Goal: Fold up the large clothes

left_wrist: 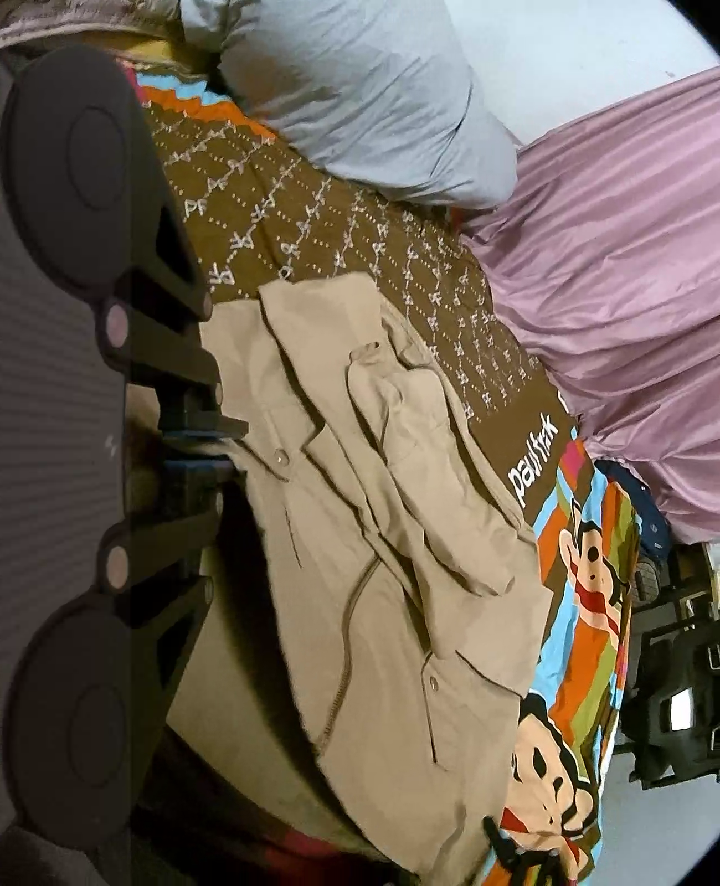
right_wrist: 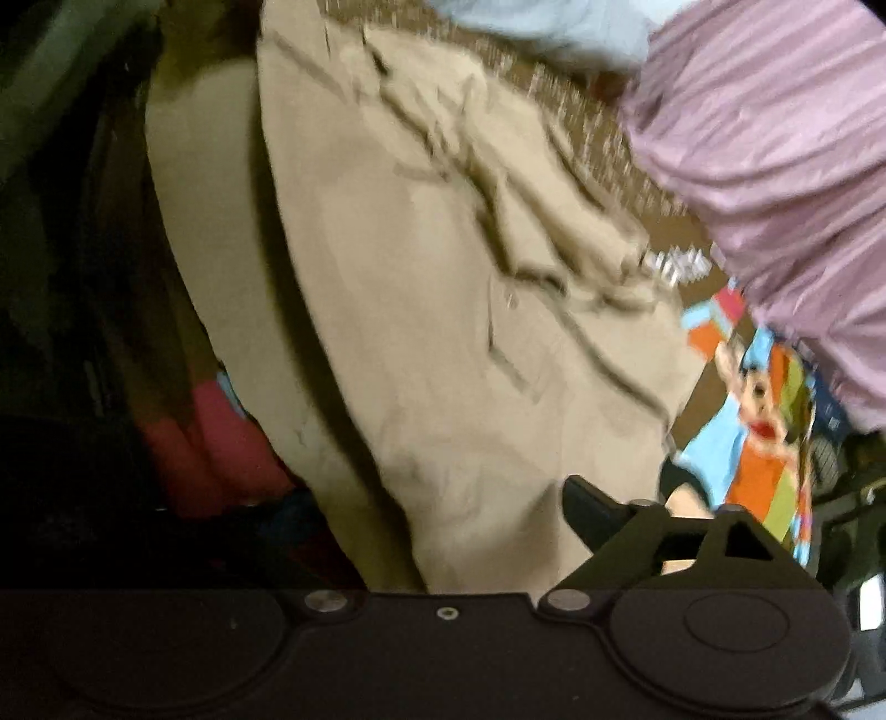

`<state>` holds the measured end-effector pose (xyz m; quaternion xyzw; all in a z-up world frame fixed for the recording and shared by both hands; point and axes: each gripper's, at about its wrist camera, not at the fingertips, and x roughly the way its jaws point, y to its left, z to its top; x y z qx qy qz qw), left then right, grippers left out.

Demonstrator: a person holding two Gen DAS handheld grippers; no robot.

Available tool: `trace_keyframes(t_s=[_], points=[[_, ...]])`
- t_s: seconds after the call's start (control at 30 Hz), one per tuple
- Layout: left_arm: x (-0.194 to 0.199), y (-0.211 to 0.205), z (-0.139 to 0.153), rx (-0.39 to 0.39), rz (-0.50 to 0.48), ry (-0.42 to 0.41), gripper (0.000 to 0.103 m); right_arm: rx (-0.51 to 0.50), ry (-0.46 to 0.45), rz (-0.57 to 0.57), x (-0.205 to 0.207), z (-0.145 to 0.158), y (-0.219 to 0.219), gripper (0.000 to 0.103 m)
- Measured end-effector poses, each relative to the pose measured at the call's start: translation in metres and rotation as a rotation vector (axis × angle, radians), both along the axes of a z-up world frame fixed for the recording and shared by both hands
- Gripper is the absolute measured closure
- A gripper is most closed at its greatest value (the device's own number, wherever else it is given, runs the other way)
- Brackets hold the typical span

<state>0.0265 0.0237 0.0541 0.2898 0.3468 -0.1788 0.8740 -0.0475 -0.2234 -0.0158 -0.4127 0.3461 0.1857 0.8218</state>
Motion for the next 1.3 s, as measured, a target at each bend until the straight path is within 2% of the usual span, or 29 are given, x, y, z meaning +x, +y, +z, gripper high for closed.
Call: trace_keyframes(t_s=[0.1, 0.17, 0.2, 0.23, 0.27, 0.33, 0.4, 0.47, 0.57, 0.6, 0.63, 0.7, 0.73, 0.8, 0.87, 0.9, 0.93, 0.97, 1.0, 1.07, 1.1, 1.17, 1.23, 1.3], points=[[-0.004, 0.006, -0.001, -0.034, 0.003, 0.028, 0.089, 0.068, -0.074, 0.0, -0.002, 0.02, -0.006, 0.039], [-0.007, 0.012, -0.001, -0.057, 0.003, 0.046, 0.089, 0.131, -0.085, -0.009, 0.001, 0.033, -0.009, 0.068], [-0.01, 0.014, -0.001, -0.067, -0.001, 0.054, 0.088, 0.163, -0.083, -0.018, 0.004, 0.038, -0.011, 0.073], [-0.014, 0.016, 0.0, -0.081, -0.007, 0.061, 0.077, 0.195, -0.078, -0.027, 0.007, 0.043, -0.013, 0.079], [-0.018, 0.018, 0.0, -0.096, -0.02, 0.069, 0.055, 0.223, -0.071, -0.037, 0.011, 0.048, -0.014, 0.082], [-0.029, 0.018, 0.002, -0.127, -0.061, 0.055, 0.03, 0.273, -0.067, -0.059, 0.02, 0.056, -0.017, 0.083], [-0.04, 0.016, 0.003, -0.149, -0.114, 0.042, 0.025, 0.332, -0.06, -0.092, 0.033, 0.064, -0.021, 0.084], [-0.046, 0.008, -0.001, -0.125, -0.14, 0.044, 0.021, 0.399, -0.051, -0.128, 0.044, 0.073, -0.025, 0.085], [-0.042, -0.008, -0.019, -0.007, -0.141, 0.039, 0.02, 0.48, -0.052, -0.171, 0.058, 0.082, -0.033, 0.086], [-0.037, -0.014, -0.029, 0.061, -0.127, 0.039, 0.021, 0.502, -0.055, -0.183, 0.061, 0.086, -0.035, 0.087], [-0.033, -0.019, -0.037, 0.117, -0.108, 0.035, 0.022, 0.52, -0.061, -0.194, 0.064, 0.089, -0.037, 0.087], [-0.023, -0.024, -0.053, 0.212, -0.054, 0.028, 0.031, 0.544, -0.077, -0.211, 0.069, 0.095, -0.041, 0.088], [-0.018, -0.024, -0.057, 0.245, -0.022, 0.014, 0.042, 0.548, -0.084, -0.214, 0.07, 0.097, -0.042, 0.088], [-0.011, -0.016, -0.056, 0.271, 0.035, -0.034, 0.046, 0.551, -0.095, -0.218, 0.071, 0.099, -0.043, 0.088], [-0.007, -0.001, -0.049, 0.275, 0.101, -0.089, 0.055, 0.54, -0.096, -0.213, 0.069, 0.097, -0.045, 0.089], [-0.005, 0.007, -0.045, 0.282, 0.127, -0.108, 0.056, 0.522, -0.095, -0.208, 0.066, 0.095, -0.045, 0.089], [-0.005, 0.013, -0.042, 0.275, 0.139, -0.115, 0.056, 0.503, -0.091, -0.198, 0.062, 0.093, -0.044, 0.089], [-0.004, 0.019, -0.038, 0.253, 0.149, -0.114, 0.065, 0.483, -0.082, -0.185, 0.058, 0.089, -0.044, 0.089], [-0.003, 0.024, -0.034, 0.237, 0.159, -0.114, 0.069, 0.465, -0.069, -0.173, 0.053, 0.085, -0.042, 0.089], [-0.001, 0.029, -0.028, 0.2, 0.161, -0.108, 0.089, 0.411, -0.035, -0.141, 0.042, 0.075, -0.039, 0.087], [0.001, 0.029, -0.024, 0.175, 0.167, -0.12, 0.091, 0.388, -0.019, -0.122, 0.036, 0.071, -0.038, 0.085], [0.004, 0.029, -0.017, 0.146, 0.184, -0.149, 0.095, 0.336, 0.007, -0.101, 0.027, 0.06, -0.032, 0.07], [0.011, 0.025, -0.008, 0.118, 0.203, -0.181, 0.096, 0.269, 0.047, -0.086, 0.02, 0.049, -0.028, 0.061], [0.017, 0.021, 0.001, 0.097, 0.222, -0.202, 0.096, 0.221, 0.098, -0.092, 0.018, 0.035, -0.027, 0.057]])
